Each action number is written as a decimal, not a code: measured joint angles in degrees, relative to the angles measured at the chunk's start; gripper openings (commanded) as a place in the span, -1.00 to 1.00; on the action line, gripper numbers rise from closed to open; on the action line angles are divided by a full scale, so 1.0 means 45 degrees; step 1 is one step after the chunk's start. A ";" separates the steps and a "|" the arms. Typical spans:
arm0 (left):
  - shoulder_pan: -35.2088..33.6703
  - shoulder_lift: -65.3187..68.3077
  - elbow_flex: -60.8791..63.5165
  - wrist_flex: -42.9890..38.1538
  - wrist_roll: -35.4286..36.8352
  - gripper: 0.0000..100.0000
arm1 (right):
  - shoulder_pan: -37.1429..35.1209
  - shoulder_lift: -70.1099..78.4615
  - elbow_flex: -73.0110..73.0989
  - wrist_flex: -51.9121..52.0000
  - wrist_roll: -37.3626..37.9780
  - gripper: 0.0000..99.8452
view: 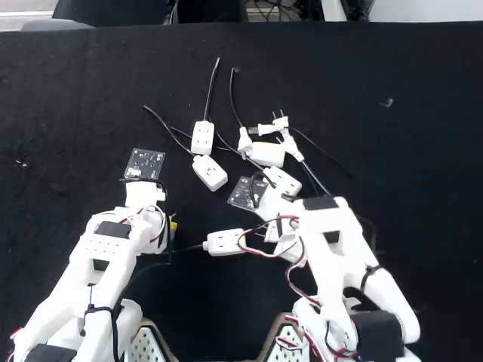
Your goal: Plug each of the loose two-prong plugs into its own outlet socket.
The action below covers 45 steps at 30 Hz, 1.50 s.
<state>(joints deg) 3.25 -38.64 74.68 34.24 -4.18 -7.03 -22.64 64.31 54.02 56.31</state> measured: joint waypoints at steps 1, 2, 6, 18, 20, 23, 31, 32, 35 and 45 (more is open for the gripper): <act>0.0000 0.0000 0.0000 0.0000 0.0000 -0.59 | 0.0020 0.0039 -0.0039 0.0000 0.0000 -0.89; 0.0000 0.0000 0.0000 0.0000 0.0000 -0.59 | 0.0039 0.0059 -0.0078 0.0000 0.0000 -1.00; 0.0000 0.0000 0.0000 0.0000 0.0000 -0.59 | 0.0078 0.0078 -0.0449 0.0039 0.0000 -0.97; 0.0000 0.0000 0.0000 0.0000 0.0000 -0.59 | 0.1114 -0.2872 -0.3556 0.5470 -0.0059 -0.98; 0.0000 0.0000 0.0000 0.0000 0.0000 -0.59 | 0.0840 -0.3595 -0.3556 0.5548 -0.0567 -0.98; 0.0000 0.0000 0.0000 0.0000 0.0000 -0.59 | -0.0137 -0.4259 -0.3126 0.4825 -0.1915 -0.98; -0.0606 0.0000 -0.0391 0.0860 0.0000 -0.60 | -0.2579 -0.4376 -0.2618 0.1114 -0.5607 -0.98; -0.0801 0.0000 -0.0723 0.1328 0.0000 -0.60 | -0.2833 -0.4376 -0.2833 0.1016 -0.5822 -0.98; -0.1368 0.0000 -0.2129 0.2950 0.0000 -0.60 | -0.3595 -0.4376 -0.3536 0.0781 -0.6505 -0.98; -0.2813 0.0000 -0.5646 0.5060 0.0039 -0.60 | -0.4044 -0.4376 -0.0899 -0.4063 -0.9280 -0.98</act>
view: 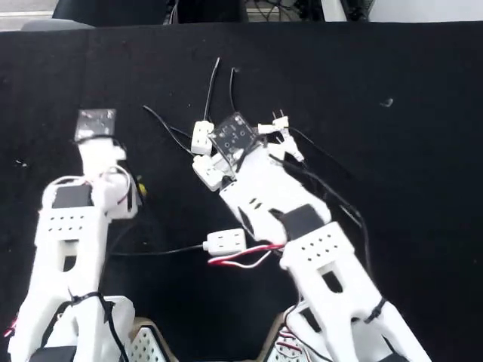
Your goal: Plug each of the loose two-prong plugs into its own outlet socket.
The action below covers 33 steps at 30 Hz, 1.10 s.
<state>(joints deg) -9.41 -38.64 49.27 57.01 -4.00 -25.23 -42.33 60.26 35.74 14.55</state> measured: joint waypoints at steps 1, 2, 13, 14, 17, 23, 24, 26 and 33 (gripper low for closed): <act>0.0020 0.0000 -0.0215 0.0020 0.0000 -0.60 | 0.0000 0.0000 0.0254 -0.0371 -0.0039 -0.98; 0.0039 0.0000 -0.0410 0.0020 0.0059 -0.60 | 0.0000 0.0000 0.0391 -0.0645 -0.0078 -0.98; 0.0723 -0.3575 0.2247 -0.2325 0.2422 -0.59 | -0.0313 0.0000 0.0567 -0.1387 -0.0117 -0.98; 0.0742 -0.4435 0.2950 -0.2676 0.2501 -0.59 | -0.0449 0.0000 0.0567 -0.1407 -0.0117 -0.98; 0.0742 -0.7463 0.4923 -0.3263 0.2598 -0.59 | -0.0938 0.0000 0.0606 -0.1407 -0.0117 -0.98; 0.1133 -1.2835 0.6857 -0.2872 0.3009 -0.59 | -0.1661 0.0020 0.0840 -0.1485 -0.0117 -0.98; 0.1309 -1.3382 0.6877 -0.2618 0.3028 -0.59 | -0.1758 0.0020 0.0840 -0.1485 -0.0117 -0.98; 0.1719 -1.4144 0.6877 -0.2208 0.3028 -0.60 | -0.1817 0.0020 0.0840 -0.1485 -0.0117 -0.98; 0.1973 -1.4496 0.6896 -0.1934 0.3028 -0.92 | -0.1817 0.0020 0.0938 -0.1485 -0.0117 -0.98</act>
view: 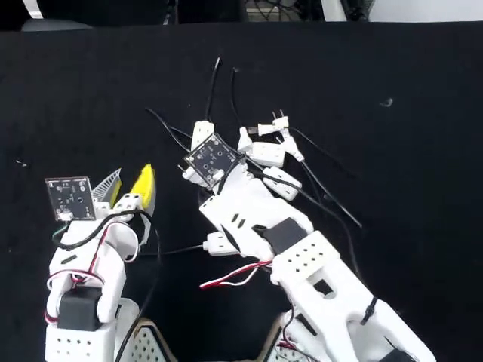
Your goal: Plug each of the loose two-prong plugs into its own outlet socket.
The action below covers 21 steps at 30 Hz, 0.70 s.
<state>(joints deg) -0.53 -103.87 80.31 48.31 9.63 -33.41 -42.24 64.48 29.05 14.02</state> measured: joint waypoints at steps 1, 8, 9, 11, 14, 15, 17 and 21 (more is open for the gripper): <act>0.0000 -0.0020 0.0000 0.0000 0.0000 -0.86 | 0.0000 0.0000 0.0000 0.0000 0.0000 -0.98; 0.0176 -0.0039 -0.0039 0.0000 -0.0821 -0.81 | 0.0000 0.0000 0.0020 0.0000 0.0000 -0.98; 0.0176 -0.0039 -0.0039 -0.0039 -0.0860 -0.84 | 0.0000 0.0000 0.0020 0.0000 0.0000 -0.98; 0.0274 -0.0039 -0.0039 -0.0410 -0.0918 -0.86 | -0.0039 0.0000 0.0020 0.0000 0.0000 -0.98; 0.0606 0.0410 0.0020 -0.1309 -0.0938 -0.80 | -0.0391 0.0000 0.0020 0.0000 0.0000 -0.98; 0.0723 0.0860 0.0020 -0.1543 -0.0938 -0.77 | -0.0527 0.0000 0.0020 0.0000 0.0000 -0.98; 0.0957 0.1817 0.0020 -0.1739 -0.0938 -0.72 | -0.0703 0.0000 0.0020 0.0078 0.0000 -0.98; 0.1524 0.3829 -0.0801 -0.1661 -0.0957 -0.73 | -0.0684 0.0000 0.0020 0.0078 0.0000 -0.98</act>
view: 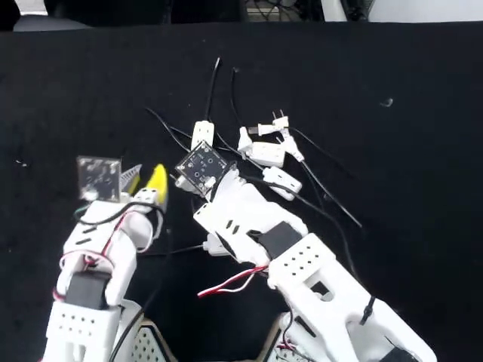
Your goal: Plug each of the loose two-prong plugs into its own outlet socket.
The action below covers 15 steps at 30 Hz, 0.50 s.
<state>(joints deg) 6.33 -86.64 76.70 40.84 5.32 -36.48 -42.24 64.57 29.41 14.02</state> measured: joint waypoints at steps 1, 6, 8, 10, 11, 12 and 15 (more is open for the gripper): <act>0.0156 0.0469 -0.0274 0.0117 0.0000 -0.75 | 0.0000 0.0000 0.0000 0.0000 0.0000 -0.98; 0.0703 0.0996 -0.0977 0.0684 0.0000 -0.77 | 0.0000 0.0000 0.0000 0.0000 0.0000 -0.98; 0.0781 0.0879 -0.0977 0.0684 0.0000 -0.76 | 0.0000 0.0000 0.0000 0.0000 0.0000 -0.98; 0.0801 0.0723 -0.0977 0.0684 0.0000 -0.76 | -0.0020 0.0000 0.0000 0.0000 0.0000 -0.98; 0.0801 0.0645 -0.0977 0.0684 0.0000 -0.76 | -0.0020 0.0000 0.0000 0.0000 0.0000 -0.98; 0.0801 0.0586 -0.0977 0.0684 0.0000 -0.76 | -0.0020 0.0000 0.0000 0.0000 0.0000 -0.98; 0.0801 0.0488 -0.0977 0.0684 0.0000 -0.76 | -0.0020 0.0000 0.0000 0.0000 0.0000 -0.98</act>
<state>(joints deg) 9.93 -84.44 72.31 43.91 5.32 -36.57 -42.24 64.57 29.41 14.02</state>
